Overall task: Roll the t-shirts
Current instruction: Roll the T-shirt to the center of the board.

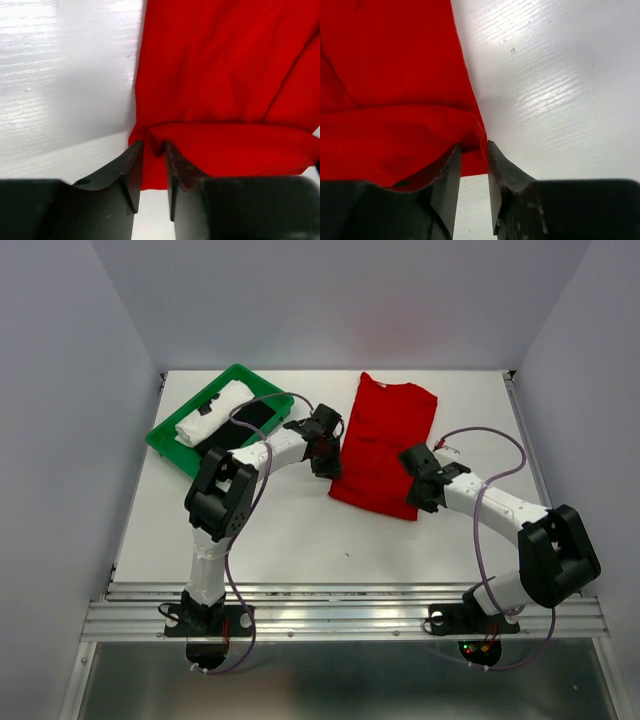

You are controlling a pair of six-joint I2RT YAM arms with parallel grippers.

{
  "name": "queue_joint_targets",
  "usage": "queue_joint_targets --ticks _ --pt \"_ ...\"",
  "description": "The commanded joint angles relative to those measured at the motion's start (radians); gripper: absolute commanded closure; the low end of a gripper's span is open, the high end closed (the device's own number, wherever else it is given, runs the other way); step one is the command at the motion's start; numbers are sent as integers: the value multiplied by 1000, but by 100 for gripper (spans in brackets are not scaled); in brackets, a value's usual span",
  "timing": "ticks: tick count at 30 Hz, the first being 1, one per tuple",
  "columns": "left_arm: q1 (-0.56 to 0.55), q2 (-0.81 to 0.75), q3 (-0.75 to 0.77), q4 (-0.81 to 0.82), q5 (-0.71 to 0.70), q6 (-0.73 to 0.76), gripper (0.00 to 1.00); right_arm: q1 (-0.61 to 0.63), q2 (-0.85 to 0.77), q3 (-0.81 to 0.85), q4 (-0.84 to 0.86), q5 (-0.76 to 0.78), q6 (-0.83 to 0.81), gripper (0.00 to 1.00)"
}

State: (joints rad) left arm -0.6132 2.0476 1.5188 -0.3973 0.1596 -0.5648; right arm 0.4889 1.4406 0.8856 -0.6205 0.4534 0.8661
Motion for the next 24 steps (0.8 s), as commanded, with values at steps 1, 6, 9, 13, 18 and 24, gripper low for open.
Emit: queue_joint_targets --ticks 1,6,9,13,18,24 --pt "12 -27 84 -66 -74 40 57 -15 -9 56 13 60 -12 60" --pt "12 -89 103 -109 -157 43 45 -15 -74 67 -24 91 17 44" --pt "13 -150 70 -109 -213 36 45 -15 -112 59 -28 76 22 45" --pt "-3 -220 3 -84 -186 31 57 -15 -147 56 -36 27 20 57" --pt "-42 -242 -84 -15 -74 17 100 -15 -157 23 20 -96 -42 86" --pt "-72 -201 -101 41 21 2 100 -15 -86 15 25 -150 -50 96"
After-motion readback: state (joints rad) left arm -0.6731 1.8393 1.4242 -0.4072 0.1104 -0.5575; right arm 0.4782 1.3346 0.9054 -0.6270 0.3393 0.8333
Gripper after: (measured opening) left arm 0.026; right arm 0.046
